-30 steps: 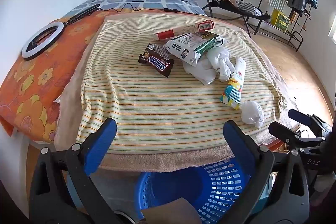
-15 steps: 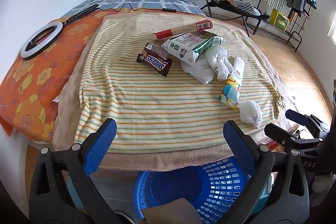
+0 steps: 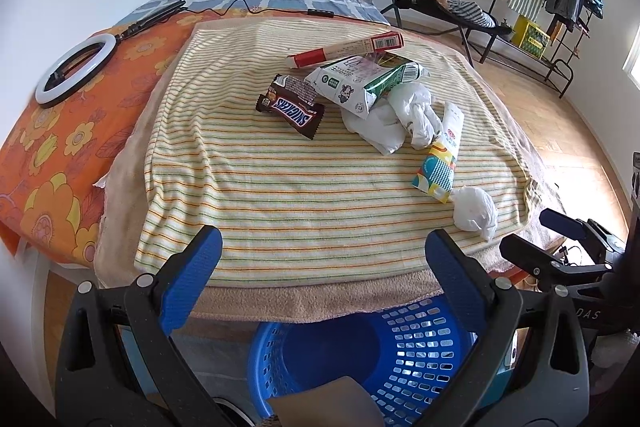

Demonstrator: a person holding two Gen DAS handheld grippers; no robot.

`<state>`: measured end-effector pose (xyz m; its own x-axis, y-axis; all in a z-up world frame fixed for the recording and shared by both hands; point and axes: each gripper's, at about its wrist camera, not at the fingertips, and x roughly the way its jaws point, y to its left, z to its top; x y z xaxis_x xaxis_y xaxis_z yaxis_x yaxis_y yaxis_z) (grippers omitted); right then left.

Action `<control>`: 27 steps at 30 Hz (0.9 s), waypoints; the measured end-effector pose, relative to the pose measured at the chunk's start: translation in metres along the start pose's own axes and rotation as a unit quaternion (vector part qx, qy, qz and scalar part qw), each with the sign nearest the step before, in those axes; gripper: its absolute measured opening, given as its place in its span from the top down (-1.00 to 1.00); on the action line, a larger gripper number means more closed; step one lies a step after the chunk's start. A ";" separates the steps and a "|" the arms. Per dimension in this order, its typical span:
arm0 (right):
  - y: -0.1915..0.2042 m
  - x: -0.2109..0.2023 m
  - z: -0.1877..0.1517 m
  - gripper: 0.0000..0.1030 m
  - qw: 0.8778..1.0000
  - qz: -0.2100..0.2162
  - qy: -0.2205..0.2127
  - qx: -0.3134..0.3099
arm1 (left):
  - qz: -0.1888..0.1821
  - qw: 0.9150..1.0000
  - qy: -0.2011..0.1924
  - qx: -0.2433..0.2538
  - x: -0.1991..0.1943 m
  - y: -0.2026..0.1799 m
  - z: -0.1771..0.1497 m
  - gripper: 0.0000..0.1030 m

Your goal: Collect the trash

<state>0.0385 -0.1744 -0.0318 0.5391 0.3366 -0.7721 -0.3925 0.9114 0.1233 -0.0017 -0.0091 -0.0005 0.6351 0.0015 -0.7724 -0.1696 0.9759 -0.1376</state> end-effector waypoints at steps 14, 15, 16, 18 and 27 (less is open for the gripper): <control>0.001 0.002 -0.001 -0.96 1.000 -0.003 0.005 -0.002 | 0.000 1.000 0.001 0.000 0.001 -0.001 -0.001 -1.00; 0.001 0.002 -0.001 -0.96 1.000 -0.003 0.005 -0.002 | 0.000 1.000 0.002 0.000 0.001 -0.001 -0.002 -1.00; 0.001 0.002 -0.001 -0.96 1.000 -0.004 0.005 -0.002 | 0.000 1.000 0.001 0.001 0.001 -0.001 -0.002 -1.00; 0.001 0.002 -0.001 -0.96 1.000 -0.006 0.006 -0.002 | 0.000 1.000 0.002 0.000 0.001 -0.001 -0.001 -1.00; -0.001 0.002 -0.001 -0.96 1.000 -0.019 0.006 -0.001 | 0.000 1.000 0.002 0.000 0.002 -0.002 -0.002 -1.00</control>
<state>0.0394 -0.1751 -0.0347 0.5439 0.2987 -0.7842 -0.3740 0.9228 0.0921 -0.0020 -0.0113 -0.0028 0.6315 0.0009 -0.7754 -0.1692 0.9761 -0.1366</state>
